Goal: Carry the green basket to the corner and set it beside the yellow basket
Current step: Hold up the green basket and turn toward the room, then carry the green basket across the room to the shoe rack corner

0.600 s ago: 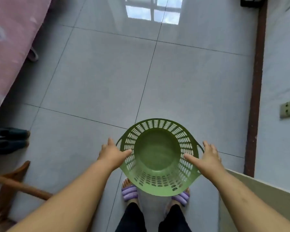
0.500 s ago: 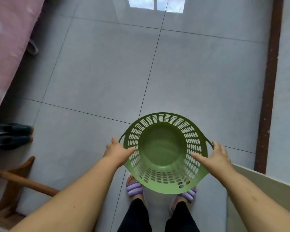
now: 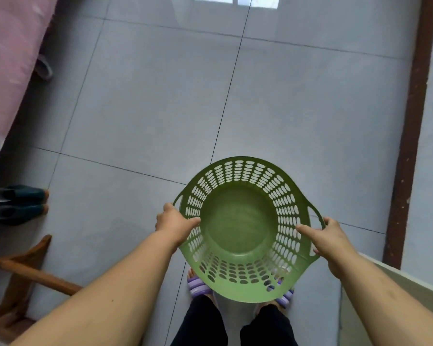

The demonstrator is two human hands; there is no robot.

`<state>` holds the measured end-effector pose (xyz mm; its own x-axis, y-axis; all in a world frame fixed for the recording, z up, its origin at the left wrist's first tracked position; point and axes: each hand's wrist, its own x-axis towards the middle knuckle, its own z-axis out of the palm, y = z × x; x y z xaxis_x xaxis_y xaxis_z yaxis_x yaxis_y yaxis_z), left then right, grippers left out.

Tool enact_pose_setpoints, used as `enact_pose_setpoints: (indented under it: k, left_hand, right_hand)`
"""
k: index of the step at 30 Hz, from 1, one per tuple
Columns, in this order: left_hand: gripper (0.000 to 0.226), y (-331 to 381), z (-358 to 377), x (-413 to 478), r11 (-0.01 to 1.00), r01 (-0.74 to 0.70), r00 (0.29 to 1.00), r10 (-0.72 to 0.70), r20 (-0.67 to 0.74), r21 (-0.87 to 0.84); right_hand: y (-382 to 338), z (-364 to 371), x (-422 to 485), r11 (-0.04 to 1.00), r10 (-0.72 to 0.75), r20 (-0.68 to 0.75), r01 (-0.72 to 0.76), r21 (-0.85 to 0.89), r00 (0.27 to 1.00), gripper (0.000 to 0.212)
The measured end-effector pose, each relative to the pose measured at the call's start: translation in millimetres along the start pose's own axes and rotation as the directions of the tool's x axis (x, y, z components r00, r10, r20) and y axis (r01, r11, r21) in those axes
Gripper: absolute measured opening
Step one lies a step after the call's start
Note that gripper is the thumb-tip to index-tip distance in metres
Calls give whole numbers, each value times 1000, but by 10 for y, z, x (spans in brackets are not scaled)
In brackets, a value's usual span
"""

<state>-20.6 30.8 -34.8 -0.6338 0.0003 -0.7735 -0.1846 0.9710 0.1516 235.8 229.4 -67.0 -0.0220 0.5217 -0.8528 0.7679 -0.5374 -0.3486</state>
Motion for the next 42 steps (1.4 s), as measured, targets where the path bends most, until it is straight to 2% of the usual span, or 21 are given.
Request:
enact_pose_setpoints:
  k: [3,6,10,13,16,24,31,37,42]
  left_hand:
    - [80,79,-164,-74,996,22,999,-18,-48,85]
    - [93,429,-592,-417,995,-10,993,21,-113,102]
    - [114,915,-1106,-809,988,-64,970,94,-222,139]
    - [117,1291,-1487,-1005,982,-116,947,155,-281,150]
    - [119,1712,-1905,-1005,973,-172,924,214,-318,154]
    - [121,2948,-3201,-520,953,-270,894,302,-330,139]
    - [120,4217,-4228,91,924,-330,845,381,-376,193]
    - [120,5345,-5010,757,931,-314,840,364,-402,187]
    - [115,6251,-5732,1350,954,-277,847,298,-440,115]
  right_hand:
    - [-202,-26,-116,999,-22,4,22,-32,1000,68]
    - [-778,-321,-472,987,-138,-13,136,-88,990,61]
    - [-1582,-573,-902,936,-293,-41,277,-216,955,74]
    - [-2212,-677,-1173,859,-409,-69,359,-366,910,89]
    - [-2881,-707,-1305,818,-483,-100,408,-405,870,94]
    - [-4723,-691,-1417,816,-534,-167,453,-359,829,91]
    - [-6252,-539,-1134,839,-527,-190,471,-274,828,88]
    - [-7795,-378,-653,820,-559,-153,516,-247,815,88]
    - [-9244,-174,-272,779,-605,-84,566,-269,792,88]
